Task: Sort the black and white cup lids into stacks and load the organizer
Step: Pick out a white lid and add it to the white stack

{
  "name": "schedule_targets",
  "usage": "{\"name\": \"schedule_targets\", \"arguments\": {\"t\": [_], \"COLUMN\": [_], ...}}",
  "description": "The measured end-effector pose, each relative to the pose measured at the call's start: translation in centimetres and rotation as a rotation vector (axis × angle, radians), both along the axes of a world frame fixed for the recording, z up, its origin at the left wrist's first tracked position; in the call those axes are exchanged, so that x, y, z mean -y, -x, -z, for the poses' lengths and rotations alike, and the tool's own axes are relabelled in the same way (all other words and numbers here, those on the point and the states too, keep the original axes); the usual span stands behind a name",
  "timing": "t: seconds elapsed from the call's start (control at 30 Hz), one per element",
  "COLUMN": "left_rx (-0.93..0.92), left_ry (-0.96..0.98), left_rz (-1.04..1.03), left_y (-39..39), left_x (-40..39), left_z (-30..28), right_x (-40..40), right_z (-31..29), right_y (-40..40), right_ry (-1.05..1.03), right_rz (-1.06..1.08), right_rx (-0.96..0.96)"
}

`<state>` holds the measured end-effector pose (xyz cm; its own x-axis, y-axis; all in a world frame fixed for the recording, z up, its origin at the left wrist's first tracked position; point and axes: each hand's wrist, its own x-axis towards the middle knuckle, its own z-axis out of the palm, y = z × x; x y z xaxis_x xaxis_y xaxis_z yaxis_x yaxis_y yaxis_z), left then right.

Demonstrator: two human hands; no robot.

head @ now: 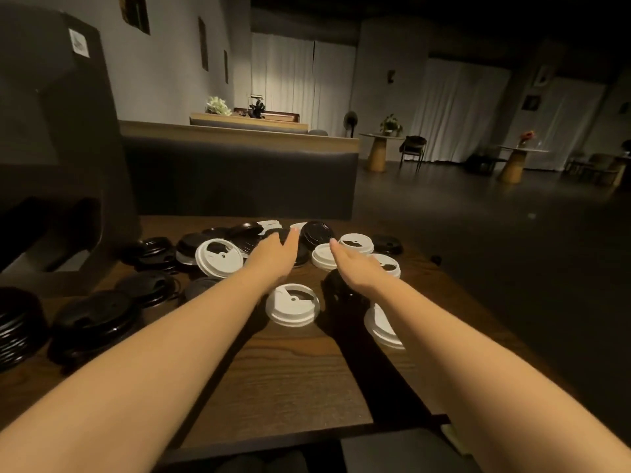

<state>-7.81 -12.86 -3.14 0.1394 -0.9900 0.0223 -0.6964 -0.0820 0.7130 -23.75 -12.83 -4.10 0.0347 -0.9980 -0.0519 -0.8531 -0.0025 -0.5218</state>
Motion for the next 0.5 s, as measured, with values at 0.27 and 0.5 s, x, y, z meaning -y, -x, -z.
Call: {"name": "schedule_targets", "arguments": {"t": [0.27, 0.5], "left_rx": [-0.065, -0.28], "left_ry": [0.026, 0.159], "left_rz": [-0.029, -0.058], "left_y": [2.1, 1.0], "left_x": [-0.5, -1.4], "left_z": [5.7, 6.2], "right_x": [0.4, -0.3], "right_z": [4.1, 3.9], "right_y": [-0.6, -1.8], "right_ry": [0.146, 0.279], "right_rz": [-0.01, -0.083], "right_rx": [0.23, 0.093]}}
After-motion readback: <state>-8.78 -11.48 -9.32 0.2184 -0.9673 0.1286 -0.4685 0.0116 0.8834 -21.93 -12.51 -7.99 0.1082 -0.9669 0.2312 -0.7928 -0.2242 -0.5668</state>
